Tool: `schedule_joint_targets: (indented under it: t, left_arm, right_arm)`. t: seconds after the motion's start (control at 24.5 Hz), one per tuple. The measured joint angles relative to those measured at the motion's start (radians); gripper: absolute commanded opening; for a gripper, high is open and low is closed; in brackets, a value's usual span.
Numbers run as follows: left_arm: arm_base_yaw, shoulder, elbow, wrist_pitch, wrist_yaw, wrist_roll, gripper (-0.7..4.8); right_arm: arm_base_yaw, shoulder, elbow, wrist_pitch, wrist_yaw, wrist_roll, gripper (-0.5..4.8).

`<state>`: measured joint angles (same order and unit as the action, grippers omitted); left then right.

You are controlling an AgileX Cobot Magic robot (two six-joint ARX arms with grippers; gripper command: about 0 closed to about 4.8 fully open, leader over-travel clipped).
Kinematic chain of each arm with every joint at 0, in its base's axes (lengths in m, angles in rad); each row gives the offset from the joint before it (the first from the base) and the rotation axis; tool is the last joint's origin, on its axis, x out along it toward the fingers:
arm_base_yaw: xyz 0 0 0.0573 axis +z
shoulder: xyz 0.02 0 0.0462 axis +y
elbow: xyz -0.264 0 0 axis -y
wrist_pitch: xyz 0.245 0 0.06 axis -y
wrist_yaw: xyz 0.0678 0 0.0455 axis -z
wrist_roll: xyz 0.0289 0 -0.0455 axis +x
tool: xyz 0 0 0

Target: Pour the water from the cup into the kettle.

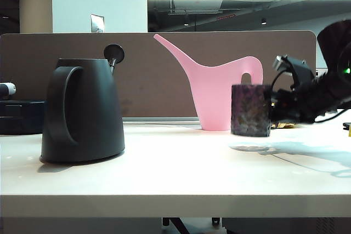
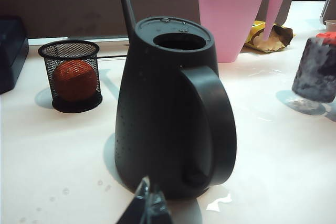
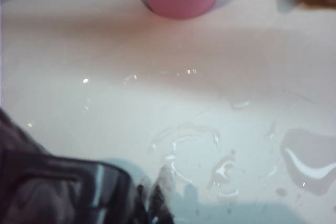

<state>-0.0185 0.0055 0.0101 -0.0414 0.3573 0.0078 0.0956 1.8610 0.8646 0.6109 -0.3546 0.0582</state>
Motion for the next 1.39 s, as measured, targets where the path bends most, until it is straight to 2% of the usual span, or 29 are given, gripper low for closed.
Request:
schedule_joint_targets:
  t: [0.41,0.61,0.73,0.9,1.18,1.39]
  left_arm:
    - [0.000,0.000,0.000,0.000,0.000,0.000,-0.05]
    - [0.000,0.000,0.000,0.000,0.000,0.000,-0.05]
    - [0.000,0.000,0.000,0.000,0.000,0.000,-0.05]
    - [0.000,0.000,0.000,0.000,0.000,0.000,-0.05]
    - [0.000,0.000,0.000,-0.006,0.000,0.000,-0.05]
    - [0.000,0.000,0.000,-0.025,0.001,0.000,-0.05]
  right_arm:
    - [0.000,-0.169,0.001,-0.078,0.024,0.000,-0.05]
    - [0.021,-0.296,0.042,-0.224,0.095,0.000,-0.05]
    - [0.058,-0.331,0.118,-0.322,0.129,-0.004,-0.05]
    - [0.171,-0.335,0.312,-0.499,0.217,-0.039,-0.05]
    - [0.301,-0.335,0.467,-0.616,0.361,-0.177,-0.05]
    - [0.353,-0.330,0.519,-0.647,0.387,-0.192,-0.05]
